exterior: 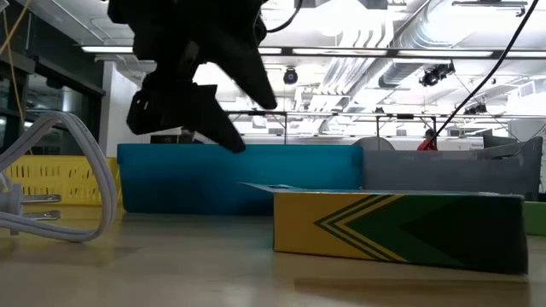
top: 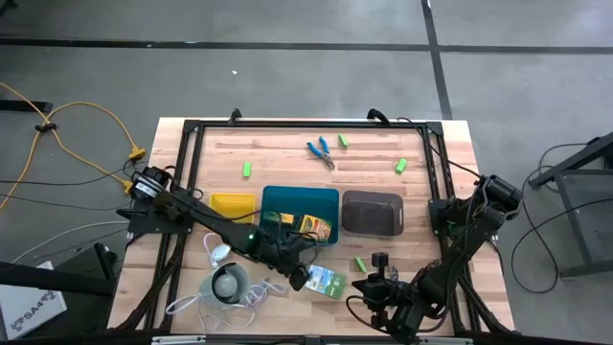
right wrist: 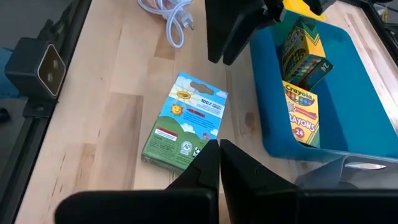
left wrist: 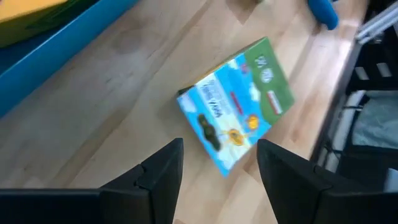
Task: Pick & Place School Supplies
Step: Put the yellow box of crayons into the blue bin
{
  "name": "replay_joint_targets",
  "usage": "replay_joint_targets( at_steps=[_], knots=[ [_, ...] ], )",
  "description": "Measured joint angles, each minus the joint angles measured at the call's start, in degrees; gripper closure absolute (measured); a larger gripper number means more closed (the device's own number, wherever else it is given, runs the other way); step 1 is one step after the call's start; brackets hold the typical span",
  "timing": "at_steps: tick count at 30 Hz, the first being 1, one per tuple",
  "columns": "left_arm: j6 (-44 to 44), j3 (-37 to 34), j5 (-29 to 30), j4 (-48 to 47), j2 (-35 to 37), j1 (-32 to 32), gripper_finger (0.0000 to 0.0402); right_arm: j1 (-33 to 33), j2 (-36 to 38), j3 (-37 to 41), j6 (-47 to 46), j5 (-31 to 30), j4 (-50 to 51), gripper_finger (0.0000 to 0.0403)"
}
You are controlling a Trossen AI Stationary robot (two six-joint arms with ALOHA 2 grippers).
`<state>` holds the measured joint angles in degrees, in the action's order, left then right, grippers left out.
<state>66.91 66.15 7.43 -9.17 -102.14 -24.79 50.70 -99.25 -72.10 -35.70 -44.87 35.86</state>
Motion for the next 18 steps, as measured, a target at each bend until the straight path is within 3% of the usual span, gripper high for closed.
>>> replay_joint_targets(
  at_steps=[11,18],
  knots=[
    [3.90,0.02,2.43,1.72,-1.56,-0.45,0.0202,0.61,-0.01,0.00,0.00,0.05,0.39,0.0400],
    [4.72,-0.02,-0.68,5.91,-6.00,-0.73,0.0202,1.25,-0.03,0.00,-0.22,0.06,0.50,0.0400]
  ],
)
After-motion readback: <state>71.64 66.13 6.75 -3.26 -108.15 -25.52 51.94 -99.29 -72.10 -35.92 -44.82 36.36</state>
